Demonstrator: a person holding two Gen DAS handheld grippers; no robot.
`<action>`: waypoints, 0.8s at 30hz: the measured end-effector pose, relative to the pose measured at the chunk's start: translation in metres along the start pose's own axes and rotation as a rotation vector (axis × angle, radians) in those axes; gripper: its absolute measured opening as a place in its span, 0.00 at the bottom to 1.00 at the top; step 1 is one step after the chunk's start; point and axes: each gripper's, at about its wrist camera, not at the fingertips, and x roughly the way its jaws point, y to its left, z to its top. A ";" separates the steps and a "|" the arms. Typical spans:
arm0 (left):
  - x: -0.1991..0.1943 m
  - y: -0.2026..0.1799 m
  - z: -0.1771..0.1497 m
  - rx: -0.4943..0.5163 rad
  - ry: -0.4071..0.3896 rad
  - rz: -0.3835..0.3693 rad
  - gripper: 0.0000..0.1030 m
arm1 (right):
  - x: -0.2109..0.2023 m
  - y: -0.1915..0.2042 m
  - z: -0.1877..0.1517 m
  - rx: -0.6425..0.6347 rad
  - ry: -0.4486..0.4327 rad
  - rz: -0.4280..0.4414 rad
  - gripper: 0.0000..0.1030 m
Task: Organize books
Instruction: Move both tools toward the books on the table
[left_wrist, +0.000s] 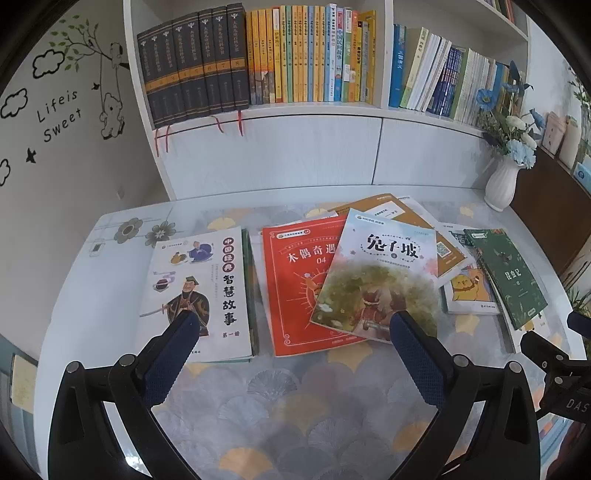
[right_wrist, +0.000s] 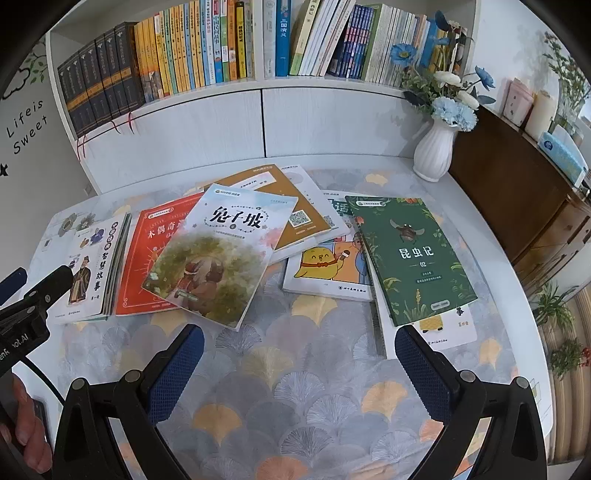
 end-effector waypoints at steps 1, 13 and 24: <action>0.001 0.000 0.001 0.001 0.001 -0.001 0.99 | 0.001 0.000 0.000 0.003 0.001 0.001 1.00; 0.010 -0.003 0.000 0.019 0.018 -0.006 0.99 | 0.011 -0.003 0.000 0.016 0.024 0.007 1.00; 0.026 -0.003 0.008 0.046 0.028 -0.016 0.99 | 0.029 -0.008 0.007 0.018 0.044 -0.008 1.00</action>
